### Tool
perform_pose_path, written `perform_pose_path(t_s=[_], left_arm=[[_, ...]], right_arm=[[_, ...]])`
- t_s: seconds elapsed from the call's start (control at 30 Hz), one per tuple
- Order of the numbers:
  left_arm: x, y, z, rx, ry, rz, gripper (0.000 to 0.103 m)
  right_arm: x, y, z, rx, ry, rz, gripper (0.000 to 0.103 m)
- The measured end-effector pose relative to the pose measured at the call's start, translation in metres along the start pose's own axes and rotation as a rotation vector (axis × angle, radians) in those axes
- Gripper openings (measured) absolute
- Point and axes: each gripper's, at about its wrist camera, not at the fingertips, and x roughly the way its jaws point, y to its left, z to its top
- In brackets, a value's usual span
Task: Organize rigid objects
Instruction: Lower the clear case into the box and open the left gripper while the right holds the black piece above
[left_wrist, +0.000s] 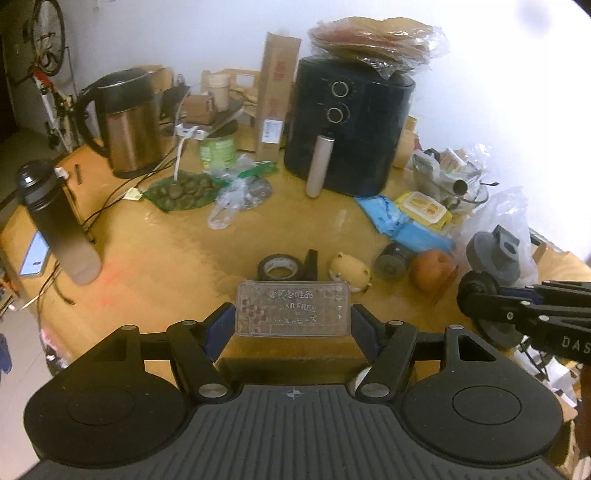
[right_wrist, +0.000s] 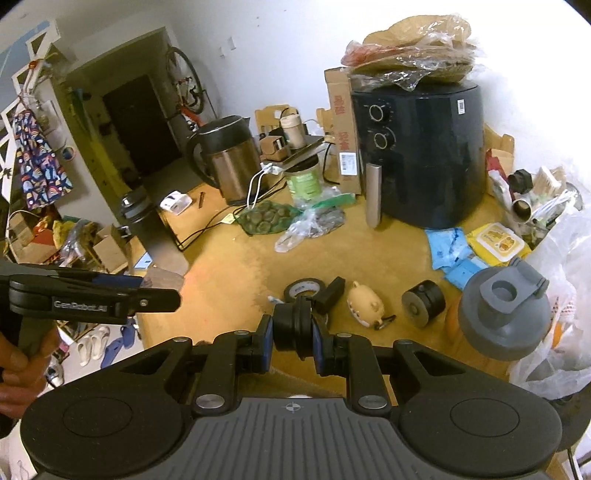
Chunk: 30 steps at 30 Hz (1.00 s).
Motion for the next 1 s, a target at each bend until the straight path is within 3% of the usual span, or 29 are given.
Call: perform_pose_path(t_s=[0.23,0.47,1.0], left_arm=[[-0.010,0.004,-0.020,0.004,0.021,0.036,0.067],[0.005,0.003,-0.045,0.052,0.060,0.037,0.067],[0.034,0.018,-0.074,0.062,0.102,-0.047,0.067]], right_arm=[[-0.004,-0.003,-0.017,0.025,0.020,0.006,0.024],[-0.004,0.000,-0.042,0.071,0.054,0.000,0.024],[0.017,0.015,-0.053,0.111,0.102,-0.032,0.024]])
